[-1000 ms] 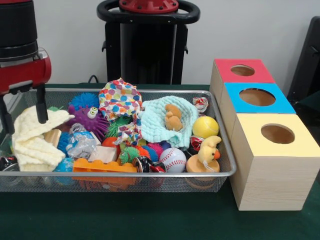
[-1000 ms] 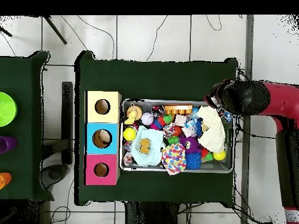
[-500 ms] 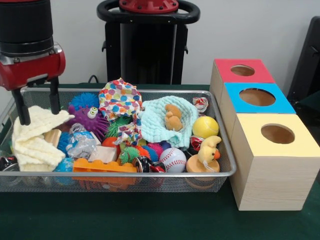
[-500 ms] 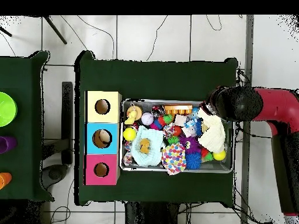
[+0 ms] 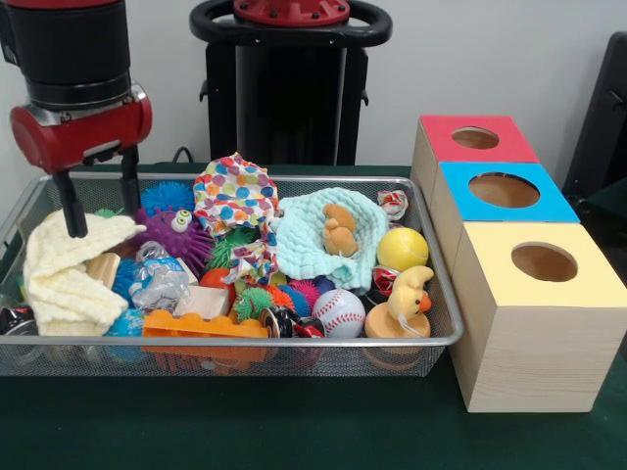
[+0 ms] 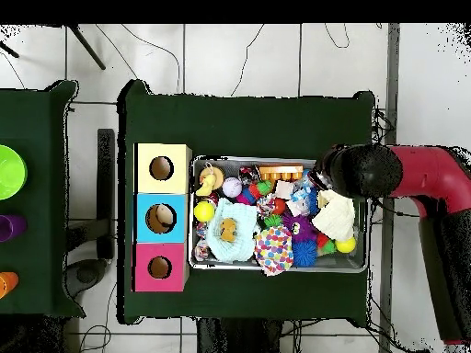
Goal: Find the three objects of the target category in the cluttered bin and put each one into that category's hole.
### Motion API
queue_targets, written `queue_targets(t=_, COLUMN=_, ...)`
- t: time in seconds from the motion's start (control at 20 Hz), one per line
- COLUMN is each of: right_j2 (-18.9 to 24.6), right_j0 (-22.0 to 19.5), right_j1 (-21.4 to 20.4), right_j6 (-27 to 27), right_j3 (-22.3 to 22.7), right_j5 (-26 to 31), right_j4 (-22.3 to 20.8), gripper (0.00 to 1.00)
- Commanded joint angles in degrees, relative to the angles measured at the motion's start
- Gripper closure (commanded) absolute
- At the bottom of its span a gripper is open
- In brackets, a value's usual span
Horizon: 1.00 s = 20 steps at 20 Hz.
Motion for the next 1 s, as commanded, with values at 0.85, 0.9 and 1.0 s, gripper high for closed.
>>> queue_targets(t=0.85, right_j2=-4.1, right_j0=-1.2, right_j1=3.4, right_j6=-5.31, right_j3=6.03, right_j5=-4.77, right_j4=-4.35, gripper=0.0)
queue_targets(t=0.9, right_j2=-4.18, right_j0=-1.27, right_j1=3.44, right_j6=-5.25, right_j3=6.17, right_j5=-4.9, right_j4=-4.35, gripper=0.0)
queue_targets(t=1.0, right_j2=-4.35, right_j0=-1.29, right_j1=3.45, right_j6=-5.13, right_j3=6.45, right_j5=-5.22, right_j4=-4.43, gripper=0.0)
